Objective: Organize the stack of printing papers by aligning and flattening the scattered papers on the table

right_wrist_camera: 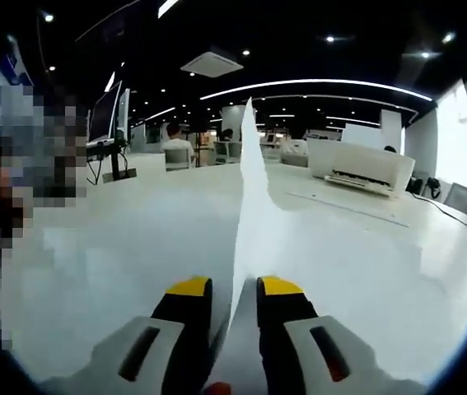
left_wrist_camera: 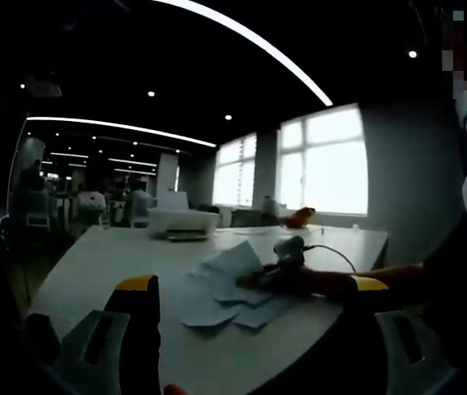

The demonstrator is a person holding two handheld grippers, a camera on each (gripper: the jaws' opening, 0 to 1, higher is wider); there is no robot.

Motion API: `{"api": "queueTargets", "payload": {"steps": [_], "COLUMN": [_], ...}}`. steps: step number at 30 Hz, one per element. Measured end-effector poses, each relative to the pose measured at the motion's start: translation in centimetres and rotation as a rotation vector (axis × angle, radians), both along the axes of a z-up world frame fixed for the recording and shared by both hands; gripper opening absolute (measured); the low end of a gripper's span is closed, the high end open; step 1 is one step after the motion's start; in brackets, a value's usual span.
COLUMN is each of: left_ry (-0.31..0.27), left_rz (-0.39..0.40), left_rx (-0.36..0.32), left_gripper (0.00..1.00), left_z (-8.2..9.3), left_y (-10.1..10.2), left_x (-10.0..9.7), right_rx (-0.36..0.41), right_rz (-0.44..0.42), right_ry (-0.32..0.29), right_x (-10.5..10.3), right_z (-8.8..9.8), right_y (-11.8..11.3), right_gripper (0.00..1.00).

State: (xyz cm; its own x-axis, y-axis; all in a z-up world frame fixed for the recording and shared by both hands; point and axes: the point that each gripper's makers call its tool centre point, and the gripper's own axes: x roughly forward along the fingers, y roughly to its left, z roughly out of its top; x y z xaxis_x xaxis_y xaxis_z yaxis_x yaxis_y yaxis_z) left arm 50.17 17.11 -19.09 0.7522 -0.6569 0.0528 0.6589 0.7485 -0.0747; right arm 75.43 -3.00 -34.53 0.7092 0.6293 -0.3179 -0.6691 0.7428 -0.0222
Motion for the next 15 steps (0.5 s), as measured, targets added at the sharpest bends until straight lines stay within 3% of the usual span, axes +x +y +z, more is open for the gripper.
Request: {"api": "queueTargets", "payload": {"steps": [15], "left_ry": [-0.011], "left_rz": [-0.001], "left_rx": [0.002], "left_gripper": [0.96], "left_z": [0.3], "left_y": [-0.2], "left_x": [0.3], "right_rx": [0.079], "right_rz": [-0.006], "right_ry": [-0.022], "right_x": [-0.2], "right_z": [1.2], "right_y": [0.0], "right_gripper": [0.05]}}
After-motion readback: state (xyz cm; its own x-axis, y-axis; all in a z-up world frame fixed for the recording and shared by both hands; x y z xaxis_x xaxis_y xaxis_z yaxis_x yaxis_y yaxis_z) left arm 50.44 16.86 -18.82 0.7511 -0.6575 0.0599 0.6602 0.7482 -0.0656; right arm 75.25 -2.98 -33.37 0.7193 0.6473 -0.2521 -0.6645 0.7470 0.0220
